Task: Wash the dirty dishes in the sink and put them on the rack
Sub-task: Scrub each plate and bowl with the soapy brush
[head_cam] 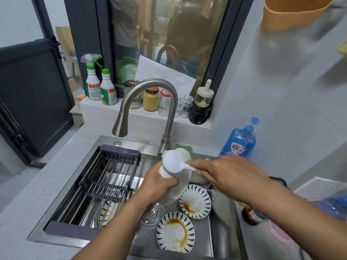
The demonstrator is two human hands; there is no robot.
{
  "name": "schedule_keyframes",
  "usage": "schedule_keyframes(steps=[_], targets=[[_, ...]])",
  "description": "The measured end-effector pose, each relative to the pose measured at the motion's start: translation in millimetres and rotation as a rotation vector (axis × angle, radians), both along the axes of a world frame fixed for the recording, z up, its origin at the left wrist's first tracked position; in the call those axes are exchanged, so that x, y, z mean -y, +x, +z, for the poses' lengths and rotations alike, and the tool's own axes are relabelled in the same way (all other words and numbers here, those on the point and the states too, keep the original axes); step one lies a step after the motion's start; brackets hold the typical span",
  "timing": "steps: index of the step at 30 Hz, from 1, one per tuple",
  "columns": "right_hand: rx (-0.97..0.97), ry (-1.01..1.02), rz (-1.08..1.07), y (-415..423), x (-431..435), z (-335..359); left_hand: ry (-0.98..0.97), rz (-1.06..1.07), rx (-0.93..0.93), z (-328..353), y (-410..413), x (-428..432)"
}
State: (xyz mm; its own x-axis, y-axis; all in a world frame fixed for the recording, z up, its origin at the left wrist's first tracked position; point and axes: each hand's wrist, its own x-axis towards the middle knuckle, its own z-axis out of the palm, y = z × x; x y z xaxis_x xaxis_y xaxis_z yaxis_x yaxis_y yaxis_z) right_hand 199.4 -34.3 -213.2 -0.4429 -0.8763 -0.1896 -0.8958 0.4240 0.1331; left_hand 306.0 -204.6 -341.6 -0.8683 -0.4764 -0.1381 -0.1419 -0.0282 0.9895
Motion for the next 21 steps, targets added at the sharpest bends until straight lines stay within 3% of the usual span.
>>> schedule_keyframes(steps=[2, 7, 14, 16, 21], targets=[[-0.032, -0.007, -0.04, -9.2, 1.9, 0.6, 0.006, 0.015, -0.008, -1.6, -0.5, 1.5], [0.094, -0.064, -0.193, -31.9, -8.2, 8.4, 0.081, 0.078, -0.02, -5.1, -0.4, 7.4], [-0.009, -0.034, -0.019, -12.2, -1.3, 1.7, 0.066, -0.01, -0.022, -4.8, 5.6, 5.4], [0.059, -0.046, -0.122, -26.6, -5.5, 5.5, 0.102, -0.001, -0.037, -4.8, 8.3, 9.0], [0.435, -0.184, -0.315, -60.0, -26.3, 3.2, 0.361, 0.06, -0.158, -4.7, 12.0, 20.2]])
